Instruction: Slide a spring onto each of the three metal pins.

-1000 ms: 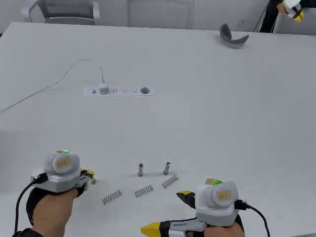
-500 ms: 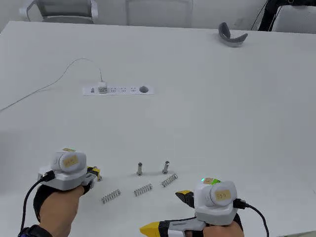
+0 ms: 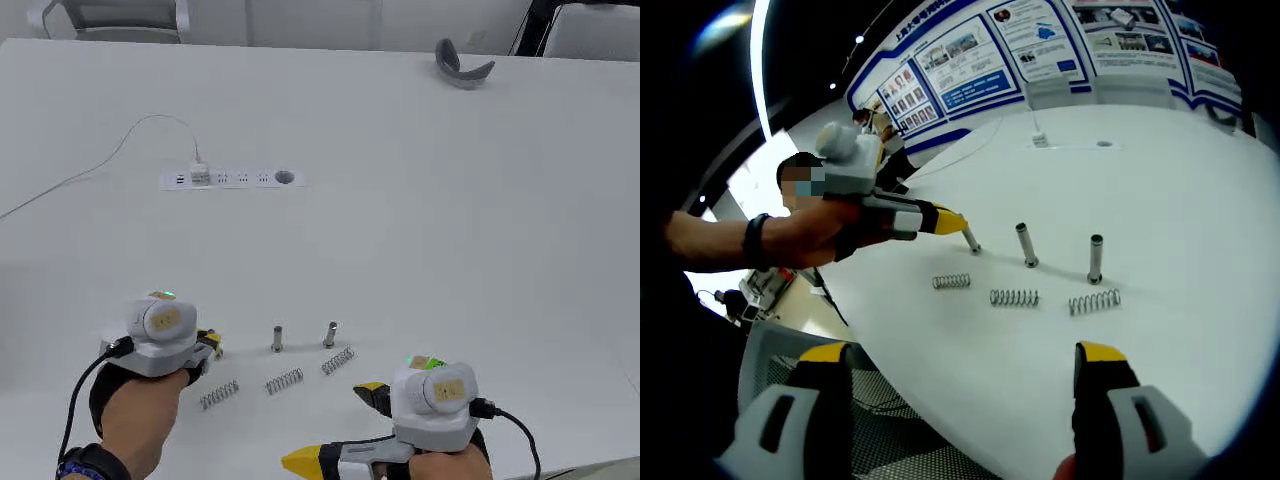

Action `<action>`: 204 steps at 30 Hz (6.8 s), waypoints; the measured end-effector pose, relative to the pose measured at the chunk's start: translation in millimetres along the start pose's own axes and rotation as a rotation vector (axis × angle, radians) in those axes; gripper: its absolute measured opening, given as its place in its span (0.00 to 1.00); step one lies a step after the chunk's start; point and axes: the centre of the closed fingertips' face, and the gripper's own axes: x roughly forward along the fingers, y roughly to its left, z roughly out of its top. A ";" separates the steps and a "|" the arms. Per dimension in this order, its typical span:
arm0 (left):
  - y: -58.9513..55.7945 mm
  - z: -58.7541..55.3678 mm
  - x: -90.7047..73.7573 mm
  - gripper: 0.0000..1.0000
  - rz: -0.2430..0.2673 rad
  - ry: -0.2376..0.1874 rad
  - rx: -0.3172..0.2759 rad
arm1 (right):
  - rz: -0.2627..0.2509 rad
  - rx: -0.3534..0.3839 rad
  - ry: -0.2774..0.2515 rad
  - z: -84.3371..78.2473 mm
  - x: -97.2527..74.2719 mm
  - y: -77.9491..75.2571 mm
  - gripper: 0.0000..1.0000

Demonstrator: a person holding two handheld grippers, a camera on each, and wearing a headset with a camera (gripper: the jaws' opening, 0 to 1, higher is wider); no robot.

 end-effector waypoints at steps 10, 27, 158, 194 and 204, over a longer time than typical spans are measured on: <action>-4.5 -3.6 0.9 0.07 -0.006 -0.016 0.026 | 0.000 0.005 0.002 -1.1 0.0 -0.2 0.93; -7.6 -4.3 -2.5 0.08 -0.001 -0.020 0.079 | 0.008 0.005 0.005 -2.5 2.1 1.3 0.93; -32.4 -69.3 -21.1 0.27 -0.271 0.140 0.140 | 0.017 -0.009 0.030 -10.0 6.3 2.5 0.93; -37.1 -69.1 -46.6 0.11 -0.250 0.137 0.263 | 0.073 0.038 -0.002 -3.6 7.3 11.8 0.84; -43.9 -64.1 -78.3 0.10 -0.281 0.114 0.329 | 0.092 0.081 -0.024 -2.0 6.2 15.1 0.82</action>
